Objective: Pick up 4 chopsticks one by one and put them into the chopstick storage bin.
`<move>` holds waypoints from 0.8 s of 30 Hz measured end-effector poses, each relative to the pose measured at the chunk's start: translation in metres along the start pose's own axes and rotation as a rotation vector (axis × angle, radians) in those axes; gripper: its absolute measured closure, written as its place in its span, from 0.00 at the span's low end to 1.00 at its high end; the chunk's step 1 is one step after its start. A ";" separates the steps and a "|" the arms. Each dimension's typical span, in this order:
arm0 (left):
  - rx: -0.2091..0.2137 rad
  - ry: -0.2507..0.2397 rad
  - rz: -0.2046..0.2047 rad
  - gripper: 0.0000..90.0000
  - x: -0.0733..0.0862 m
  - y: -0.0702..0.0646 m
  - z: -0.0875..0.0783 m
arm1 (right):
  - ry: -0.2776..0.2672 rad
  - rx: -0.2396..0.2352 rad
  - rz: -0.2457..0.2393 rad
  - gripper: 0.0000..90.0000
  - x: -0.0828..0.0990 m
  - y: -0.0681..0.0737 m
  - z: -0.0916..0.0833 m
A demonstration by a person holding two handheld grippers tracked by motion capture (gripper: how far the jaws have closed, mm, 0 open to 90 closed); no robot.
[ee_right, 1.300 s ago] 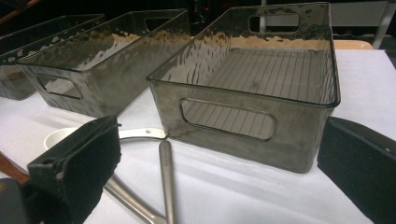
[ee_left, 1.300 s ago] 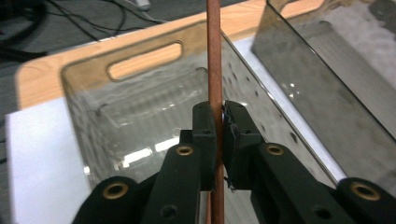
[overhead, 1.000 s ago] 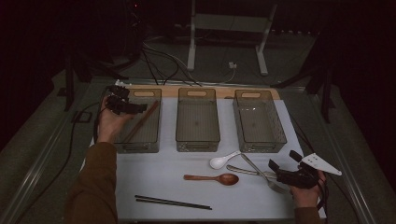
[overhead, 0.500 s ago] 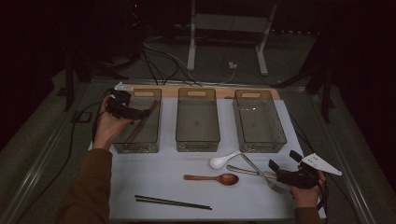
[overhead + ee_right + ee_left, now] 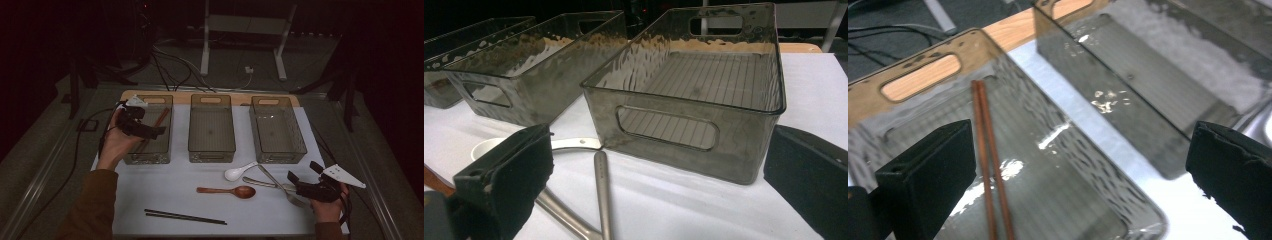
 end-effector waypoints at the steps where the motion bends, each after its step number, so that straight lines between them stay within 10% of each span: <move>1: 0.003 0.001 0.006 0.01 0.000 -0.002 -0.001 | 0.000 0.000 0.000 0.00 0.000 0.000 0.000; 24: 0.069 0.008 0.142 0.01 0.017 -0.046 -0.007 | 0.000 -0.002 0.003 0.00 0.000 0.000 0.000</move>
Point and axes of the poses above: each handheld gripper's, and its own axes: z roughly forward along the jaws, x roughly out of its underside, y roughly to its left, the point moved 7 cm from there along z, roughly forward along the jaws, and after that the axes turned 10 degrees about y, right-handed, at the moved point
